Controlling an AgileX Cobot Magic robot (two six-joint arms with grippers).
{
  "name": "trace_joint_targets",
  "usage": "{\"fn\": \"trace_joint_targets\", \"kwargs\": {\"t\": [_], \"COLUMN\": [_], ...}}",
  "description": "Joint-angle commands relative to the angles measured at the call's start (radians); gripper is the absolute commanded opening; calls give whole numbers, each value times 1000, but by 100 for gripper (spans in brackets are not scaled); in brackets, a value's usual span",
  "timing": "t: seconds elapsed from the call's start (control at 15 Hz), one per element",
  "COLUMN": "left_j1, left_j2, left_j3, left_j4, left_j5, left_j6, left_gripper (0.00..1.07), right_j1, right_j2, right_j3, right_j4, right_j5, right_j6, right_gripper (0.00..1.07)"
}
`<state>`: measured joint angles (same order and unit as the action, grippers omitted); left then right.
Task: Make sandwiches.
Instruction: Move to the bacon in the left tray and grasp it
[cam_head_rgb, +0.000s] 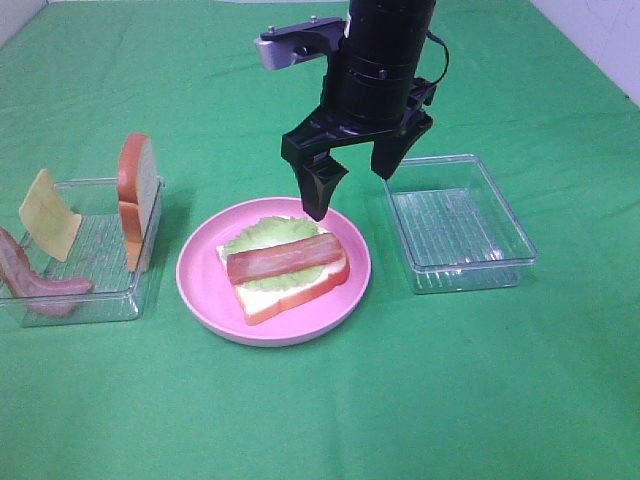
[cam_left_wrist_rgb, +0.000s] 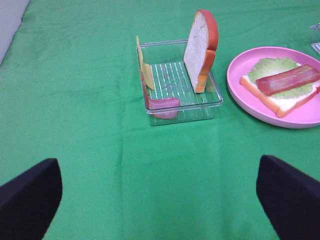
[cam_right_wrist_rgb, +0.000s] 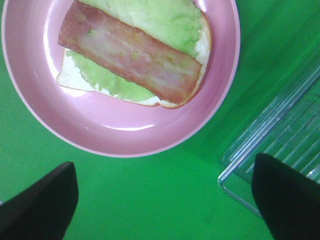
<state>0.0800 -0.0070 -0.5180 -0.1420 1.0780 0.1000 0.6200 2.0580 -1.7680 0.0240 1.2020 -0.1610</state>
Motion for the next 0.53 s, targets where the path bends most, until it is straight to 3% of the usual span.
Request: {"fn": "trace_joint_targets", "kwargs": {"t": [0.07, 0.53], "left_j1": [-4, -4], "left_j2": [0, 0], "left_j3": [2, 2], "left_j4": [4, 4], "left_j5": [2, 2], "left_j6": [-4, -4], "left_gripper": [100, 100], "right_j1": [-3, -5], "right_j2": [-6, -105], "right_j3": [-5, 30], "right_j4": [-16, -86], "right_j5": [108, 130], "right_j6": [52, 90], "right_gripper": [90, 90]}}
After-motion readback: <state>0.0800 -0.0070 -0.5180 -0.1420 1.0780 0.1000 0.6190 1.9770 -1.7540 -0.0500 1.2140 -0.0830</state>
